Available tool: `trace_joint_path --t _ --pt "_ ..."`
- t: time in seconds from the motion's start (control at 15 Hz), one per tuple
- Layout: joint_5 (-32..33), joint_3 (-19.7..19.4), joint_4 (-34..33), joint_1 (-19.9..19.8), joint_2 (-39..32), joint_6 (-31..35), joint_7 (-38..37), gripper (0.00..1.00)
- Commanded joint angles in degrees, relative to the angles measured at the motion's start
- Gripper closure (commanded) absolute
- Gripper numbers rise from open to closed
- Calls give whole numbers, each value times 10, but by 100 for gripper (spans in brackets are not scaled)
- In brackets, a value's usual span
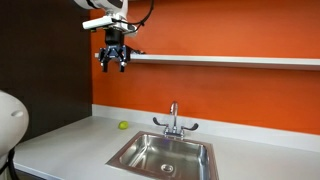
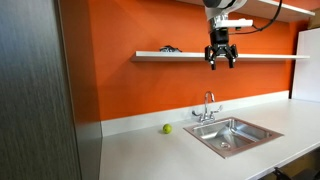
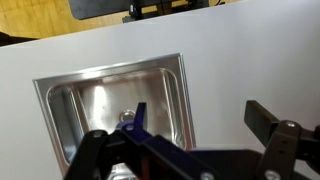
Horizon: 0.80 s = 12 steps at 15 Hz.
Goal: Put the black packet on the bottom shelf
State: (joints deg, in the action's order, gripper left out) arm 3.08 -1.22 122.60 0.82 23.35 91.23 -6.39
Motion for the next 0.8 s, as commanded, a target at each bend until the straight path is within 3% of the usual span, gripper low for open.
trace_joint_path --t 0.0,0.07,0.73 --pt "0 3 49 -15 38 1 -9 0" --pt "-3 6 21 -9 9 -1 1 0" --pt "-2 4 42 -15 25 -1 1 0"
